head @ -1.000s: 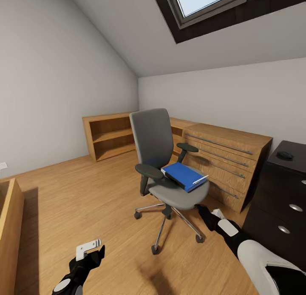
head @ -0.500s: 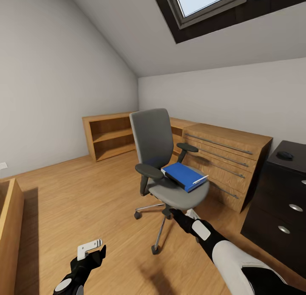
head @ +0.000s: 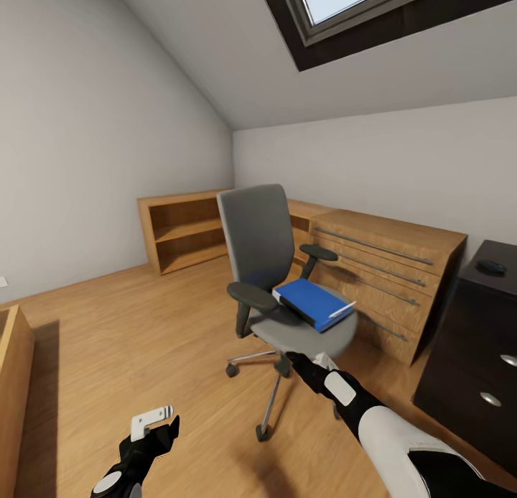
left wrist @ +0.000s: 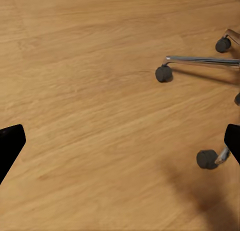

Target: In the bedroom, organize the workspace by keeping the computer under the desk, ensuring the monitor is on the desk, placing the keyboard on the desk next to the monitor, placing the mouse on the desk next to the keyboard, moving the folder from the swivel chair onto the desk next to the mouse, stacking the notebook on top of the folder with the pen on top of the notebook, and positioning the swivel chair next to the desk.

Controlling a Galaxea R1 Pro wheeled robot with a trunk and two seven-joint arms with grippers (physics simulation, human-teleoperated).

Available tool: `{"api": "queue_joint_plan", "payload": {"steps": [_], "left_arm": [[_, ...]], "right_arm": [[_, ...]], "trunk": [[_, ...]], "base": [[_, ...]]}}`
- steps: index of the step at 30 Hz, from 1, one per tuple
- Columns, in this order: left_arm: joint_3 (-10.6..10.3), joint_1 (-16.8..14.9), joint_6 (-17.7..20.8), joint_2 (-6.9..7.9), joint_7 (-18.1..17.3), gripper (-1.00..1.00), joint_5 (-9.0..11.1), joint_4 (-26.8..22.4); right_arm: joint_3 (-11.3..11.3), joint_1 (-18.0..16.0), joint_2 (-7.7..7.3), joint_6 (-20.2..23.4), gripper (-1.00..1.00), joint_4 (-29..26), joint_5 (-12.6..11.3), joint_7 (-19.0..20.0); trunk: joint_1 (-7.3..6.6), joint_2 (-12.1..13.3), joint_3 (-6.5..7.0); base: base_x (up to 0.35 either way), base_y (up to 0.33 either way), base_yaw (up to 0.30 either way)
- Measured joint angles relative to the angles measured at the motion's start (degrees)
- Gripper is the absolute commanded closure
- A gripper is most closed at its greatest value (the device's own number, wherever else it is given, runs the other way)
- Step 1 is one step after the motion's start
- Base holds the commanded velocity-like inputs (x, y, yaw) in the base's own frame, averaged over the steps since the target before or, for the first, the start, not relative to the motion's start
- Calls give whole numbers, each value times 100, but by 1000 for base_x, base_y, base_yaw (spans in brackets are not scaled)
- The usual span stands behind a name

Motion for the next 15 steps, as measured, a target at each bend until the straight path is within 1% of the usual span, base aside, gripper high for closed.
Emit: {"api": "queue_joint_plan", "payload": {"steps": [6, 7, 10, 15], "left_arm": [[0, 0, -2, 0, 0, -100, 0, 2], [0, 0, -2, 0, 0, -100, 0, 4], [0, 0, -3, 0, 0, -100, 0, 4], [0, 0, -3, 0, 0, -100, 0, 4]], "right_arm": [[7, 2, 2, -2, -100, 7, 16, -5], [18, -1, 2, 7, -100, -3, -58, 9], [1, 2, 4, -2, -100, 5, 19, -9], [8, 3, 6, -3, -100, 8, 27, -10]], "trunk": [[0, 0, -1], [-1, -2, 0], [0, 0, -1], [0, 0, -1]], "base": [[318, 0, 0], [321, 0, 0], [321, 0, 0], [320, 0, 0]]}}
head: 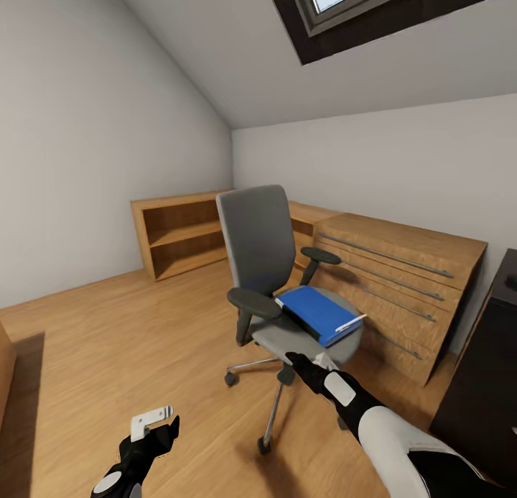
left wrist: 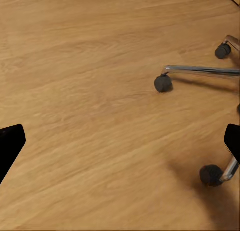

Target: In the bedroom, organize the workspace by keeping the computer under the desk, ensuring the monitor is on the desk, placing the keyboard on the desk next to the monitor, placing the mouse on the desk next to the keyboard, moving the folder from the swivel chair onto the desk next to the mouse, stacking the notebook on top of the folder with the pen on top of the notebook, and positioning the swivel chair next to the desk.

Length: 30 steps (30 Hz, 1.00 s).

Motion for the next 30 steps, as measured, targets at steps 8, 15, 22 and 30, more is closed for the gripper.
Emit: {"api": "queue_joint_plan", "payload": {"steps": [8, 15, 22, 30], "left_arm": [[0, 0, 0, 0, 0, -100, 0, 1], [0, 0, 4, 0, 0, -100, 0, 1], [0, 0, 2, 0, 0, -100, 0, 6], [0, 0, -1, 0, 0, -100, 0, 51]], "right_arm": [[1, 2, 2, 0, -100, 3, 6, -4], [4, 3, 2, -1, -100, 7, 12, -6], [-2, -3, 3, 3, -100, -7, -18, 10], [-2, -3, 1, 3, -100, -8, -18, 8]], "trunk": [[0, 0, 0], [0, 0, -1], [3, 0, 1], [4, 0, 1]], "base": [[320, 0, 0], [316, 0, 0], [159, 0, 0], [-31, 0, 0]]}}
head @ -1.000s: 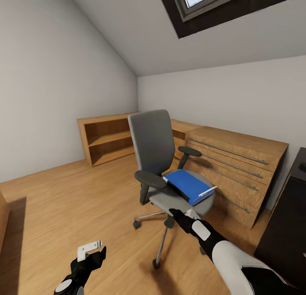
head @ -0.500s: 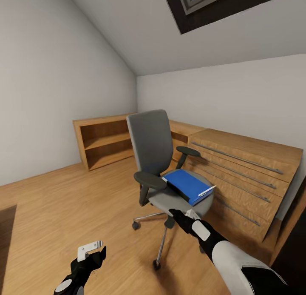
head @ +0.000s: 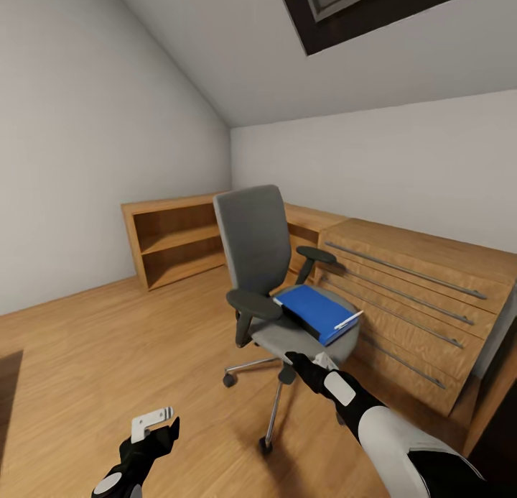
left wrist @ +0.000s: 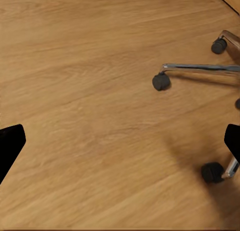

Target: In the bedroom, organize the workspace by keeping the computer under the desk, ensuring the monitor is on the desk, placing the keyboard on the desk next to the monitor, placing the mouse on the desk next to the keyboard, moving the folder from the swivel chair onto the desk next to the mouse, stacking the notebook on top of the folder with the pen on top of the notebook, and positioning the swivel chair next to the desk.

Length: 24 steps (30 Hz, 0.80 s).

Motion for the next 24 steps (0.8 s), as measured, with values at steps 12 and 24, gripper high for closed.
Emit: {"api": "queue_joint_plan", "payload": {"steps": [12, 24], "left_arm": [[0, 0, 0, 0, 0, -100, 0, 21], [0, 0, 0, 0, 0, -100, 0, 33]], "right_arm": [[0, 0, 2, -1, -100, 0, 0, -7], [2, 0, 2, -14, -100, 0, 7, -18]], "trunk": [[2, 0, 0], [3, 0, 0]], "base": [[-299, 0, 0], [-332, 0, 0]]}}
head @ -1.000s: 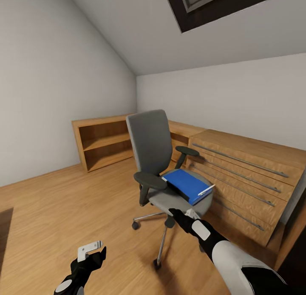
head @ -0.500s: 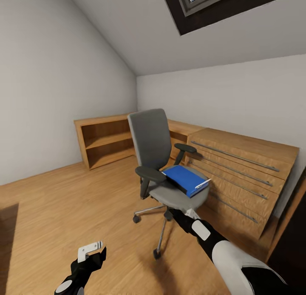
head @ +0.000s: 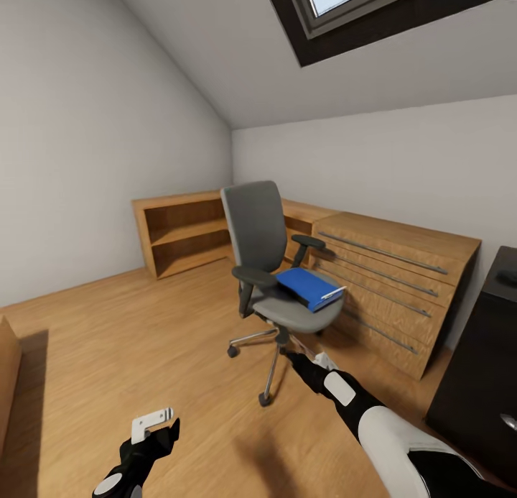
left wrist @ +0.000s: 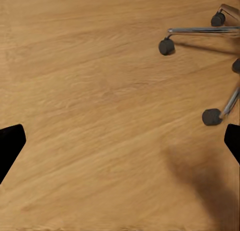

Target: In the bedroom, organize the workspace by keeping the computer under the desk, ensuring the monitor is on the desk, placing the keyboard on the desk next to the monitor, placing the mouse on the desk next to the keyboard, moving the folder from the swivel chair onto the desk next to the mouse, stacking the notebook on top of the folder with the pen on top of the notebook, and positioning the swivel chair next to the desk.

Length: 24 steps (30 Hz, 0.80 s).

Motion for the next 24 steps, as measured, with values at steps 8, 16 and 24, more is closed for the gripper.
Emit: {"api": "queue_joint_plan", "payload": {"steps": [8, 16, 24], "left_arm": [[-12, 0, 1, -3, 0, -100, -1, 9], [-178, 0, -475, -8, 10, -100, -24, 138], [-343, -1, -1104, -5, 8, -100, -35, 1449]], "right_arm": [[4, 0, 21, -290, -100, 8, 178, -77], [5, 0, 42, -985, -100, 237, 646, -497], [83, 531, 34, -2871, -100, 1029, 2371, -678]], "trunk": [[-2, 0, 0], [-25, 39, 17], [-200, 360, 160]], "base": [[-219, 0, 0], [-35, 0, 0], [-2, 0, 0]]}}
